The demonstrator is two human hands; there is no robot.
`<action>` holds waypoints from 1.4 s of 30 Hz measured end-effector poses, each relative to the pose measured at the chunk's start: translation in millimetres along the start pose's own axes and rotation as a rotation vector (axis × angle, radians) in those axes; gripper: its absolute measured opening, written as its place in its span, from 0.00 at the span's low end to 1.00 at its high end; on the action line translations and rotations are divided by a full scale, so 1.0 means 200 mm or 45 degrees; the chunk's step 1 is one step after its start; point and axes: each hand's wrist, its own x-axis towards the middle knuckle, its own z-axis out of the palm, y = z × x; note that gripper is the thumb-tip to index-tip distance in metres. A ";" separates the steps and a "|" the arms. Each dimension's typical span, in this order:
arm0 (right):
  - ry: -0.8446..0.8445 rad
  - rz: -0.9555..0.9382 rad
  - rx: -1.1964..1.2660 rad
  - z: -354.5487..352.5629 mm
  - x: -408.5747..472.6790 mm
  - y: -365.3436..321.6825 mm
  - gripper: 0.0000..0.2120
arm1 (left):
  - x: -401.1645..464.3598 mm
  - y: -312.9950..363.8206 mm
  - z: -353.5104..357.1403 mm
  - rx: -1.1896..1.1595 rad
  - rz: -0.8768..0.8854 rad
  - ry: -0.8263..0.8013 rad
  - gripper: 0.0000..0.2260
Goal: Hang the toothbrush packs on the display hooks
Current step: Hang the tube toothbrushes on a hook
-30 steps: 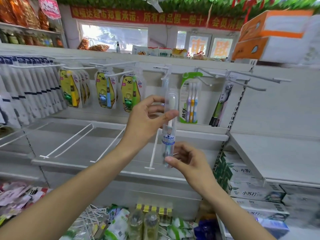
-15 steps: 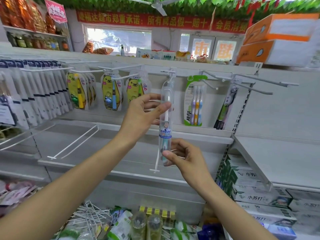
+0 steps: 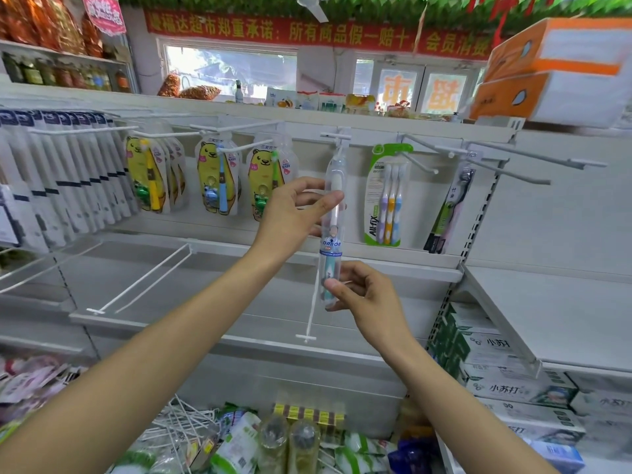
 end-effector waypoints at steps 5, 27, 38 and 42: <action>0.028 -0.006 -0.069 -0.02 0.15 0.05 0.08 | 0.13 -0.09 0.02 0.145 0.018 -0.001 0.10; 0.190 0.190 -0.205 -0.04 0.57 0.28 0.08 | 0.41 -0.32 -0.03 0.633 -0.077 -0.005 0.17; 0.112 -0.009 -1.101 -0.30 0.01 0.34 0.22 | -0.07 -0.46 -0.09 1.206 0.424 -0.334 0.10; 0.128 -0.090 -1.403 -0.43 -0.19 0.26 0.25 | -0.15 -0.45 -0.01 1.292 0.635 -0.530 0.17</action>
